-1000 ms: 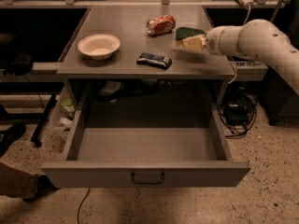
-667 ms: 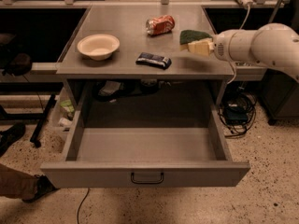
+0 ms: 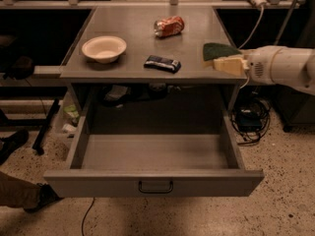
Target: Place sponge into top drawer
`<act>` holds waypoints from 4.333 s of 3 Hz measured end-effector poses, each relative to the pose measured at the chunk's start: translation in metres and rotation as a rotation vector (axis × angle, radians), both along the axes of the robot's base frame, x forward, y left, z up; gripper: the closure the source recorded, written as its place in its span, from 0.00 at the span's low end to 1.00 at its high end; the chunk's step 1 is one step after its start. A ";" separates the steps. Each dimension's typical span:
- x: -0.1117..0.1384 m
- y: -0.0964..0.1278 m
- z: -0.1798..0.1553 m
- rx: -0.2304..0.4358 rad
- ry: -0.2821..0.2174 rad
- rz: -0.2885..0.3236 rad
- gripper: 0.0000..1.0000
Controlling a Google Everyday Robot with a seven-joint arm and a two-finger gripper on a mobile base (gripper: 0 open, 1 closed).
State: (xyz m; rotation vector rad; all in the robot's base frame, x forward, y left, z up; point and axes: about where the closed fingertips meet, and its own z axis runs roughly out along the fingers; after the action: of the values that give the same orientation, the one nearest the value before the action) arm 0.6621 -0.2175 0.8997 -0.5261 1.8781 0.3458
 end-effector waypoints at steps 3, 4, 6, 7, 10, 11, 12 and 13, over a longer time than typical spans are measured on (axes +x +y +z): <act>-0.028 -0.001 -0.008 -0.023 0.015 0.076 1.00; -0.030 0.031 -0.022 -0.008 0.024 0.181 1.00; -0.077 0.125 -0.115 0.015 0.128 0.493 1.00; -0.099 0.164 -0.173 -0.027 0.214 0.564 1.00; -0.092 0.215 -0.301 -0.169 0.301 0.487 0.82; -0.092 0.215 -0.297 -0.168 0.301 0.487 0.59; -0.081 0.204 -0.293 -0.157 0.269 0.445 0.36; -0.074 0.194 -0.276 -0.137 0.227 0.430 0.12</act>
Offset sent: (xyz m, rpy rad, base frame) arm -0.0211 -0.0063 -0.0018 0.0007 0.0002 0.0331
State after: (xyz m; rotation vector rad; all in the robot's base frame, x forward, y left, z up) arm 0.5883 -0.0235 0.6242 -1.0248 2.0076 0.5810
